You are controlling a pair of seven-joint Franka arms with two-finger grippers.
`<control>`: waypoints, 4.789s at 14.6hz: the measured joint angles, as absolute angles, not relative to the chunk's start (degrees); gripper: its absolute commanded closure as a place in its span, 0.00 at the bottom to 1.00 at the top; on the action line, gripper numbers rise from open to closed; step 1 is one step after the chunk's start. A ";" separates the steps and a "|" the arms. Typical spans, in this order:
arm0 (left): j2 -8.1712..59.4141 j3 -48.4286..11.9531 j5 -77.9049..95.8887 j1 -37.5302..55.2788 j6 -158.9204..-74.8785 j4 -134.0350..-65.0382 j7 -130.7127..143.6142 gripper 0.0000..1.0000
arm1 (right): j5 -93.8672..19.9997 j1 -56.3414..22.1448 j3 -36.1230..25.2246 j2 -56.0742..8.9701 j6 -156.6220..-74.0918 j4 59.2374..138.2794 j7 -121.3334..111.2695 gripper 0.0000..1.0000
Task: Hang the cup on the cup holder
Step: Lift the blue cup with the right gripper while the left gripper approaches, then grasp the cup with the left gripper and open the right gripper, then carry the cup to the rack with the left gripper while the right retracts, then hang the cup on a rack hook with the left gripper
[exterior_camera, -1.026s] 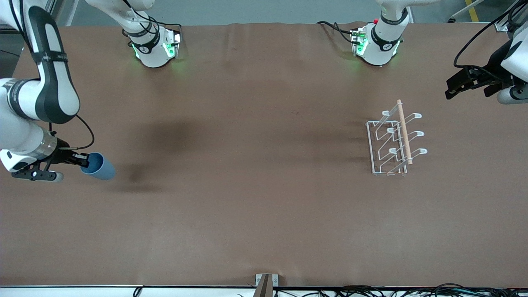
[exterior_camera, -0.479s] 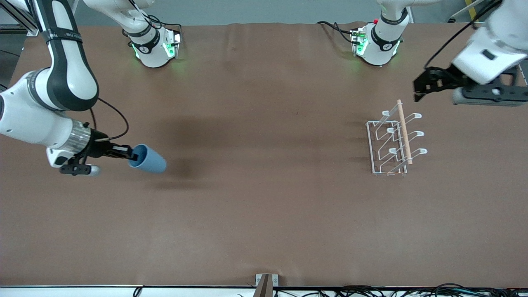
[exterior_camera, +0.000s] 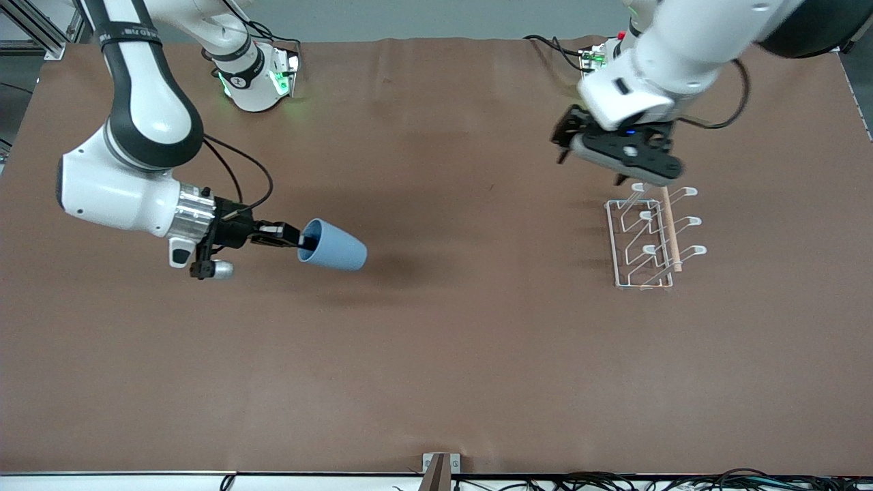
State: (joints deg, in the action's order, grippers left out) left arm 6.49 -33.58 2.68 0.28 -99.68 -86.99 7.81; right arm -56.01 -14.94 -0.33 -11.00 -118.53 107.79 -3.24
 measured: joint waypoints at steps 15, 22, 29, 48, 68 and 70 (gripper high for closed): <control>21.68 -39.39 -4.71 11.11 -117.99 -83.49 -16.21 0.00 | -84.27 -19.58 -0.92 -24.05 -99.90 100.29 -13.99 0.99; 24.84 -39.33 -8.57 11.93 -120.68 -82.91 -20.15 0.01 | -85.09 -20.28 -0.60 -24.59 -98.82 99.79 -14.02 0.99; 26.67 -39.63 -15.86 13.42 -120.82 -82.75 -20.58 0.87 | -85.42 -20.74 -0.61 -24.68 -99.34 99.57 -14.15 0.98; 22.03 -38.73 -49.16 -5.50 -78.44 -85.41 -52.80 0.82 | -40.56 -18.95 -20.29 -19.56 -97.05 99.55 -13.98 0.00; 40.78 -38.79 -72.17 2.01 -59.03 -94.36 -37.85 0.87 | -4.87 -4.96 -16.96 -9.51 -82.07 74.20 -13.42 0.00; 42.02 -38.71 -73.77 1.99 -58.94 -94.36 -37.01 0.86 | -4.00 -3.72 -14.66 -7.43 -80.92 74.26 -11.25 0.00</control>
